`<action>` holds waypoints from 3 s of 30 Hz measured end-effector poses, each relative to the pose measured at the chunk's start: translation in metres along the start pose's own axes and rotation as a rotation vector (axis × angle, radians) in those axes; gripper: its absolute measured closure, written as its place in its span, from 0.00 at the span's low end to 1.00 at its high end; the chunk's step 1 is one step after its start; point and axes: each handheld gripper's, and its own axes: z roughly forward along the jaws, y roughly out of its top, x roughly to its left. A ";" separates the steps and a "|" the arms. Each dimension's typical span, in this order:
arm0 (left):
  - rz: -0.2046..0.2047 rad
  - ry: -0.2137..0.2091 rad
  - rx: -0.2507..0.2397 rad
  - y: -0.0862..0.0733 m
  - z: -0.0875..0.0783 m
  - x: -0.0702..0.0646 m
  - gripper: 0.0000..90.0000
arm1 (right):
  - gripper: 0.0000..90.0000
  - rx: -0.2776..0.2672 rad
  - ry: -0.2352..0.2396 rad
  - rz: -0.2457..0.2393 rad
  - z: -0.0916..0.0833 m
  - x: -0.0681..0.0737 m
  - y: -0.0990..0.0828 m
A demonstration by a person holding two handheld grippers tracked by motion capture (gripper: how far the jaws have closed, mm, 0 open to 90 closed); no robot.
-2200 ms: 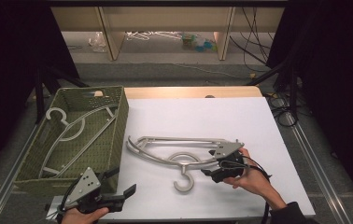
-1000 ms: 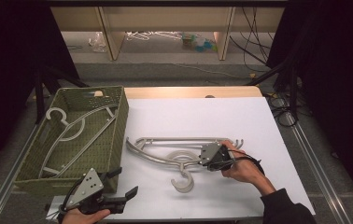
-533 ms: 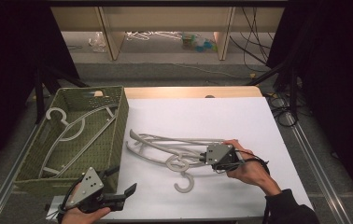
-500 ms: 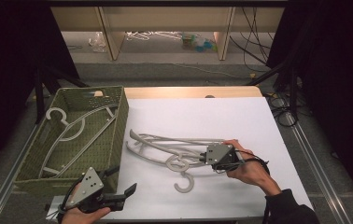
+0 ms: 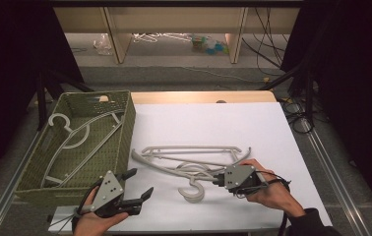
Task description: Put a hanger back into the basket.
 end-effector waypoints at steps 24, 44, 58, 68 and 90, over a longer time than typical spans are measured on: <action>0.330 -0.202 0.246 0.018 0.070 -0.026 0.47 | 0.91 -0.022 0.094 -0.014 0.000 0.012 0.001; 0.328 -0.345 0.309 0.035 0.085 -0.025 0.83 | 0.81 -0.094 0.017 0.093 -0.006 0.003 -0.003; -0.068 -0.347 0.283 0.038 0.077 -0.001 0.87 | 0.41 -0.236 -0.166 0.356 -0.014 -0.003 0.004; -0.158 -0.340 0.234 0.045 0.055 0.015 0.87 | 0.40 -0.328 -0.191 0.369 -0.030 0.009 0.009; -0.261 -0.153 0.057 0.091 -0.032 0.076 0.87 | 0.36 -0.310 -0.074 0.402 -0.015 0.024 0.002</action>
